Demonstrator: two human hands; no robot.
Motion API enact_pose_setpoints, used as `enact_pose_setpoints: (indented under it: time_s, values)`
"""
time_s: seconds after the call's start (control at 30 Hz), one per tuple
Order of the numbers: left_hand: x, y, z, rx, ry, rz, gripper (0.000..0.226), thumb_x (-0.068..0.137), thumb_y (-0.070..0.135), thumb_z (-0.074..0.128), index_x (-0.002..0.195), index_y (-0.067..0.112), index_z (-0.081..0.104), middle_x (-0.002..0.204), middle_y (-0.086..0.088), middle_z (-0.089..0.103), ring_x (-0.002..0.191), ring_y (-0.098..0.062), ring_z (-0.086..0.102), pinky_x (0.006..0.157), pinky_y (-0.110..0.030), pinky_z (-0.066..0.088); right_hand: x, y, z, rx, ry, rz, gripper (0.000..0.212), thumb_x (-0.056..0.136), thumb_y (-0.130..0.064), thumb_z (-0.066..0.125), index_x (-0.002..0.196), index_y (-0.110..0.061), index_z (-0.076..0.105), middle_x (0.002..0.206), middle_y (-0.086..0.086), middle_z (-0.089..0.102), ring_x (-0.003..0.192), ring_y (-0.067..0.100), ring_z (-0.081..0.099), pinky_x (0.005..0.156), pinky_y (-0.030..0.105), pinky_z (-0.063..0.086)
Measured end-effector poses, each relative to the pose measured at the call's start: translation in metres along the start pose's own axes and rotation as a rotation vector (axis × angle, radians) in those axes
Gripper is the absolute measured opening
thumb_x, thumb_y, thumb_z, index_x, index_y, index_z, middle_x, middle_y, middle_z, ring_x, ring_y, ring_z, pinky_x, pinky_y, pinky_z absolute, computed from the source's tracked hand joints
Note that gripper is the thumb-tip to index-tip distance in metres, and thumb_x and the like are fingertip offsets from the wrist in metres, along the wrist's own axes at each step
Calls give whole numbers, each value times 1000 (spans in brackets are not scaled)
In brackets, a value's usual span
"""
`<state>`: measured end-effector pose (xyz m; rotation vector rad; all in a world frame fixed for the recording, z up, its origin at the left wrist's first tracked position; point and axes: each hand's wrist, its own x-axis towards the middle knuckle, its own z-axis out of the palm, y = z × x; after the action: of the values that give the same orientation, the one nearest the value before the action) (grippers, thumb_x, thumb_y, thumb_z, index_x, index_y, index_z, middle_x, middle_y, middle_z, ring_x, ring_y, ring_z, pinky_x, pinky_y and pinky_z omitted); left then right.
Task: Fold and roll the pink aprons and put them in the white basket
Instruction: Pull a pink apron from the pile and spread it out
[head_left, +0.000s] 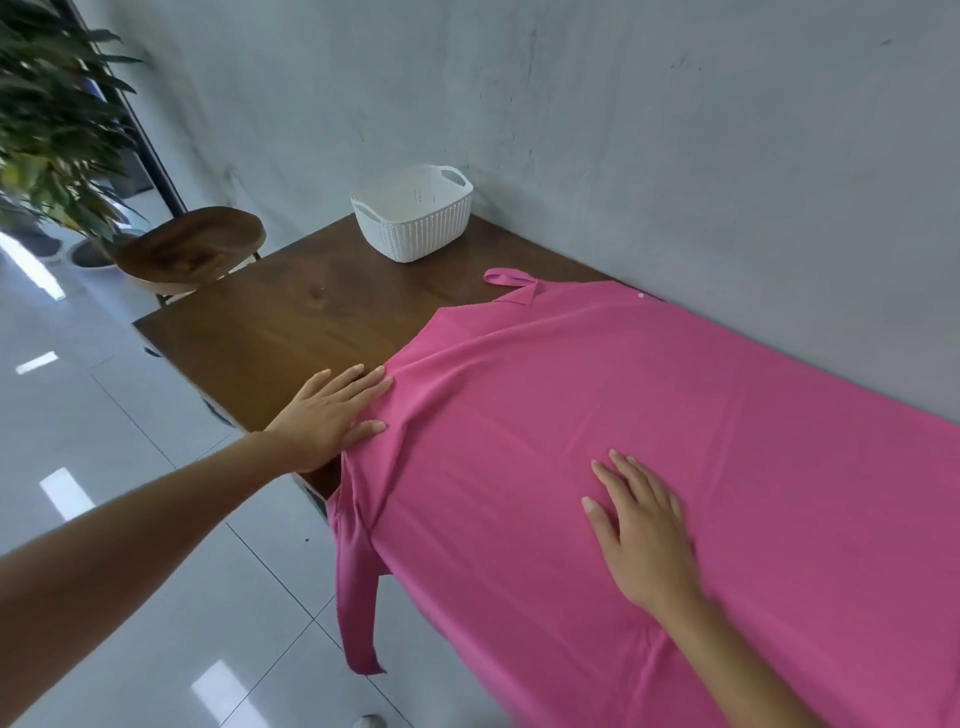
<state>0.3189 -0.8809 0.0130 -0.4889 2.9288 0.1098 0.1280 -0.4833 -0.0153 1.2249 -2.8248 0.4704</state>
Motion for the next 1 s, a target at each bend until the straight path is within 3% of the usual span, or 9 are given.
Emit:
enact_pose_setpoints:
  time_s: [0.13, 0.23, 0.3, 0.37, 0.47, 0.57, 0.8, 0.9, 1.0]
  values:
    - [9, -27, -10, -1, 1, -30, 86, 90, 83, 7, 162, 36, 7, 169, 12, 8, 156, -12, -3, 125, -42, 2, 1, -3, -2, 2, -20, 23, 61, 100, -57, 27, 149, -27, 47, 160, -7, 36, 149, 16, 27, 120, 36, 19]
    - [7, -24, -15, -113, 87, -116, 91, 87, 85, 27, 159, 29, 27, 163, 2, 34, 152, -24, 25, 122, -47, 19, 1, -9, -4, -15, -34, 57, 54, 104, -51, 37, 149, -24, 46, 160, -4, 36, 149, 17, 27, 121, 35, 16]
    - [-4, -13, -16, -226, 211, -191, 73, 92, 71, 47, 148, 24, 43, 143, -4, 55, 134, -31, 47, 111, -49, 34, 0, -20, -3, -10, -27, 119, 49, 104, -41, 46, 148, -21, 48, 158, -2, 39, 148, 19, 31, 121, 37, 19]
    - [-19, -2, -13, -337, 330, -251, 47, 93, 59, 58, 123, 22, 56, 113, 0, 64, 109, -29, 58, 93, -45, 43, -2, -37, 2, 19, 19, 151, 47, 104, -40, 46, 144, -18, 54, 154, 0, 46, 144, 22, 38, 121, 40, 26]
    - [-41, 9, -5, -446, 253, -347, 38, 92, 59, 60, 87, 22, 59, 86, 7, 62, 89, -24, 58, 85, -42, 44, -10, -68, 14, 76, 79, 151, 47, 100, -41, 46, 137, -15, 60, 146, 3, 54, 137, 26, 46, 118, 40, 30]
    - [-61, 17, 7, -530, 160, -344, 43, 90, 67, 56, 73, 27, 59, 77, 10, 62, 87, -24, 56, 88, -41, 41, -18, -101, 26, 108, 96, 158, 47, 99, -40, 47, 137, -15, 61, 146, 4, 54, 138, 25, 44, 117, 38, 28]
    - [-86, 28, 17, -567, 231, -293, 29, 95, 44, 64, 81, 22, 52, 89, 8, 53, 95, -24, 41, 81, -37, 31, -24, -123, 36, -2, 103, 184, 57, 100, -47, 28, 141, -18, 55, 152, 6, 47, 143, 27, 37, 119, 43, 28]
    - [-89, 8, 18, -651, 288, -225, 27, 101, 29, 58, 83, 16, 41, 78, 4, 51, 83, -25, 44, 73, -41, 37, -23, -126, 35, -18, 90, 199, 55, 101, -46, 29, 143, -20, 54, 154, 4, 45, 144, 26, 35, 119, 43, 27]
    - [-86, -13, 10, -817, 286, -212, 25, 103, 21, 55, 88, 13, 37, 69, 4, 44, 64, -18, 42, 56, -36, 33, -24, -128, 34, -23, 98, 207, 53, 101, -44, 33, 142, -19, 54, 153, 4, 46, 143, 25, 36, 119, 43, 27]
